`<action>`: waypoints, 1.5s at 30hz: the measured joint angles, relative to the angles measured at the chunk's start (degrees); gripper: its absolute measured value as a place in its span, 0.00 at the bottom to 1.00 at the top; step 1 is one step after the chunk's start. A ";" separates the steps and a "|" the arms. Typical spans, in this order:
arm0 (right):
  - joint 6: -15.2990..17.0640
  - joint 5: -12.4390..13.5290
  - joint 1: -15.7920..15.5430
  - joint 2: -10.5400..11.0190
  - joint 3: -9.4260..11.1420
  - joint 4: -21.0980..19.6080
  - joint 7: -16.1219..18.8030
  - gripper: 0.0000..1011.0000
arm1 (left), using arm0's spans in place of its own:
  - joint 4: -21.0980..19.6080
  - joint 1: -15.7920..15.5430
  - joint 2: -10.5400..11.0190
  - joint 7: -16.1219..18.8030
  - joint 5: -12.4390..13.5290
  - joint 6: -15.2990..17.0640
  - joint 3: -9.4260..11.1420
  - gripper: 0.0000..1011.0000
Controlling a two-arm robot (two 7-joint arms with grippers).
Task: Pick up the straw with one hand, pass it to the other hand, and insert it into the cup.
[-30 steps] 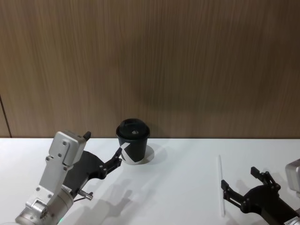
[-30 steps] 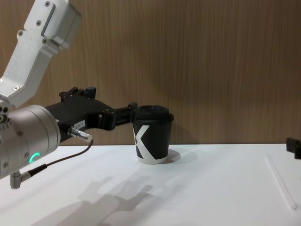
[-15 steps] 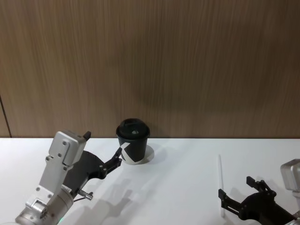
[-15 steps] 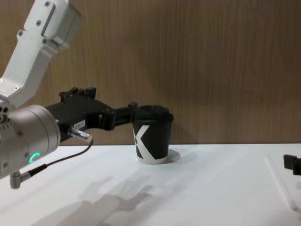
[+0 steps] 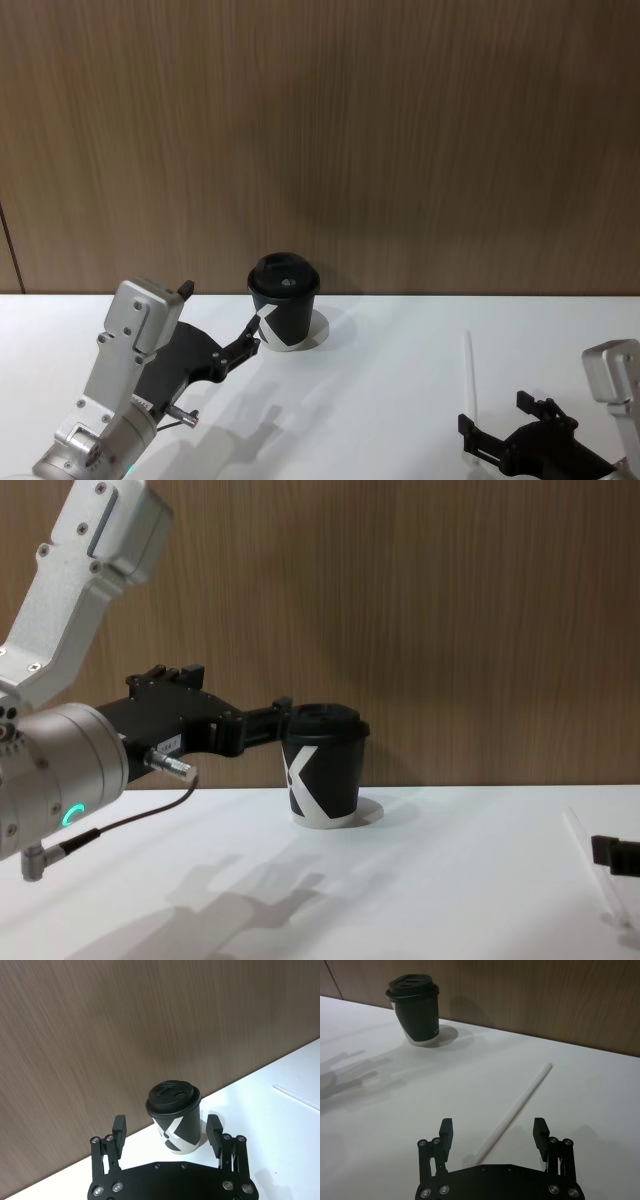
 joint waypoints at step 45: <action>3.32 -4.92 5.05 -4.17 -2.94 6.62 -1.86 0.99 | 0.00 0.00 0.00 0.00 0.00 0.00 0.00 0.99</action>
